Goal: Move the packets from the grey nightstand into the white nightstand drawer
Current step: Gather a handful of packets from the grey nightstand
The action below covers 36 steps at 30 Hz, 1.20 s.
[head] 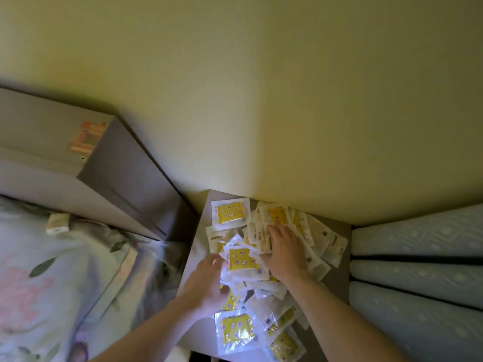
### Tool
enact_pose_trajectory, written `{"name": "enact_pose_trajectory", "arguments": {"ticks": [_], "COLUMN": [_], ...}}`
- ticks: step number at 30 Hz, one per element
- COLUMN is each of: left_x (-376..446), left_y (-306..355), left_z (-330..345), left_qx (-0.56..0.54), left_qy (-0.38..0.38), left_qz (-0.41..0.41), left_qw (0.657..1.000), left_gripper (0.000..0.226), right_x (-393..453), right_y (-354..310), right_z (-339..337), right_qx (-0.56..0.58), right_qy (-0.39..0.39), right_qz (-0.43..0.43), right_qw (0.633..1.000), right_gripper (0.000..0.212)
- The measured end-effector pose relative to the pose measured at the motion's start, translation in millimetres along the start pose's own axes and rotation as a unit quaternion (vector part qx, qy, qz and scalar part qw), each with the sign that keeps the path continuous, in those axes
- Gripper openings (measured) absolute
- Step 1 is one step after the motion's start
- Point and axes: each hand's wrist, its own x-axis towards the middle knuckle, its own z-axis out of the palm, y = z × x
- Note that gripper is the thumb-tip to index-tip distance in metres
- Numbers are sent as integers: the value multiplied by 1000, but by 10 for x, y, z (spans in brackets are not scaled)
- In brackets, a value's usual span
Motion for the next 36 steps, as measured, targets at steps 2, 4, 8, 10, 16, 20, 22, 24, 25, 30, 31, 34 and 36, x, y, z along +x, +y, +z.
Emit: {"name": "enact_pose_trajectory", "arguments": {"ticks": [2, 4, 8, 10, 16, 20, 22, 24, 25, 30, 31, 34, 36], "left_x": [67, 118, 178, 216, 343, 362, 356, 341, 324, 166, 137, 93, 103], "left_y": [57, 126, 189, 193, 156, 160, 161, 154, 158, 174, 175, 252, 362], "left_z": [69, 127, 198, 216, 266, 231, 229, 239, 230, 168, 192, 396, 589], "left_qx": [11, 26, 67, 90, 155, 178, 189, 206, 211, 186, 176, 142, 142], "left_qy": [7, 16, 58, 80, 47, 84, 117, 141, 151, 183, 182, 170, 148], "left_qz": [22, 38, 71, 86, 117, 158, 189, 213, 220, 240, 244, 238, 220], "left_qw": [1000, 999, 994, 989, 980, 968, 956, 945, 941, 935, 936, 946, 954], "left_gripper": [59, 64, 74, 75, 85, 59, 42, 27, 23, 29, 33, 41, 49], "right_x": [-34, -87, -239, -341, -722, -946, -1037, -1110, -1146, -1291, -1317, -1398, -1455], "right_y": [44, 93, 185, 254, 474, 597, 638, 656, 650, 646, 654, 659, 647], "right_z": [27, 24, -57, -79, -82, -9, 3, -25, -54, -124, -115, -71, -20], "right_qx": [17, 51, 107, 129, 174, 186, 200, 213, 223, 270, 272, 274, 281], "right_qy": [27, 46, 78, 99, 150, 189, 206, 215, 218, 234, 240, 247, 244], "right_qz": [-9, -11, 6, -4, -14, -8, 4, 20, 30, 95, 106, 130, 141], "right_qw": [999, 998, 991, 987, 973, 964, 958, 953, 950, 929, 926, 920, 917], "right_gripper": [62, 49, 41, 41, 44, 31, 24, 19, 17, 26, 27, 23, 16]}}
